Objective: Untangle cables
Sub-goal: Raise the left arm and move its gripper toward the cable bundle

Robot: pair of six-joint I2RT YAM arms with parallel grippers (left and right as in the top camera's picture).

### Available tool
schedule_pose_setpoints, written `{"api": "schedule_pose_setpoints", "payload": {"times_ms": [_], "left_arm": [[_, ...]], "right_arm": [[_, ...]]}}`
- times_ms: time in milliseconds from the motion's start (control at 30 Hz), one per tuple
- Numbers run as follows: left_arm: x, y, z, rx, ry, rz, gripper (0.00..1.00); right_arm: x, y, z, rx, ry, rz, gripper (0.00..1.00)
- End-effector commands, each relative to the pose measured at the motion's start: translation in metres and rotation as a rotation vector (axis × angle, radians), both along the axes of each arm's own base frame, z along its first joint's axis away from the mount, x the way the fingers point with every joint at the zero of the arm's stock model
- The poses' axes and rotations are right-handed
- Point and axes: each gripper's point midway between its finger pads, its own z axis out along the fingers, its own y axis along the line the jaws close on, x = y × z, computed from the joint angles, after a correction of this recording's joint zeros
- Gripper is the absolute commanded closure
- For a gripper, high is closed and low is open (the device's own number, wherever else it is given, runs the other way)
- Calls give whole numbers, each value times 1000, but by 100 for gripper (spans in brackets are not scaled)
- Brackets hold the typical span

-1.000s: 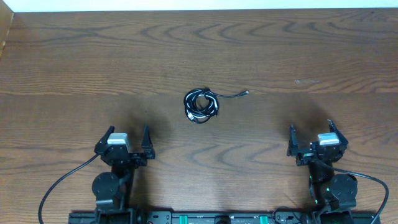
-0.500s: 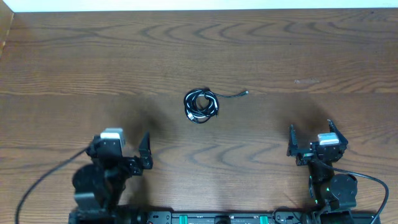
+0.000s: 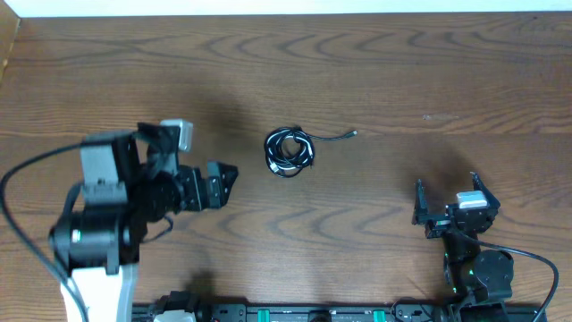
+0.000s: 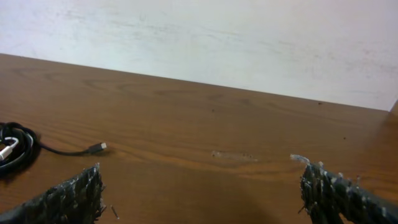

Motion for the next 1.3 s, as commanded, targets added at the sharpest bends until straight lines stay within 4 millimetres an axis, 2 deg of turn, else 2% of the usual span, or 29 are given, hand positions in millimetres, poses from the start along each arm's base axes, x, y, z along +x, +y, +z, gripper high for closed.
{"api": "schedule_pose_setpoints", "payload": {"times_ms": [0,167,233,267,333,600,767,933,967,1033,1067,1100,1133,1167,1267], "left_arm": [[5,-24,3,-134,57,-104,2],[15,-27,-12,-164,136,-114,0],[19,-27,-18,-167,163,-111,85],[19,-27,-21,-171,180,-108,92],[20,-27,-28,-188,232,-80,93],[23,-26,-47,-192,316,-63,92],[27,-9,-72,-89,419,72,93],[27,-21,-85,-21,442,28,92],[28,-26,-87,-12,445,16,86],[31,-33,-94,9,462,26,64],[32,-35,-97,21,470,33,48],[34,-40,-102,36,479,38,28],[35,-44,-106,48,485,37,14],[37,-52,-113,72,495,34,7],[42,-67,-131,125,515,50,6]], "right_arm": [[0,1,0,-10,-2,3,1],[0,1,0,-10,-2,3,1],[0,1,0,-10,-2,3,1],[0,1,0,-10,-1,3,1],[0,1,0,-10,-1,3,1],[0,1,0,-10,-2,3,1],[0,1,0,-10,-1,3,1],[0,1,0,-10,-2,3,1],[0,1,0,-10,-1,3,1],[0,1,0,-10,-1,3,1],[0,1,0,-10,-2,3,1],[0,1,0,-10,-1,3,1],[0,1,0,-10,-2,3,1],[0,1,0,-10,-2,3,1],[0,1,0,-10,-2,3,1]]}}
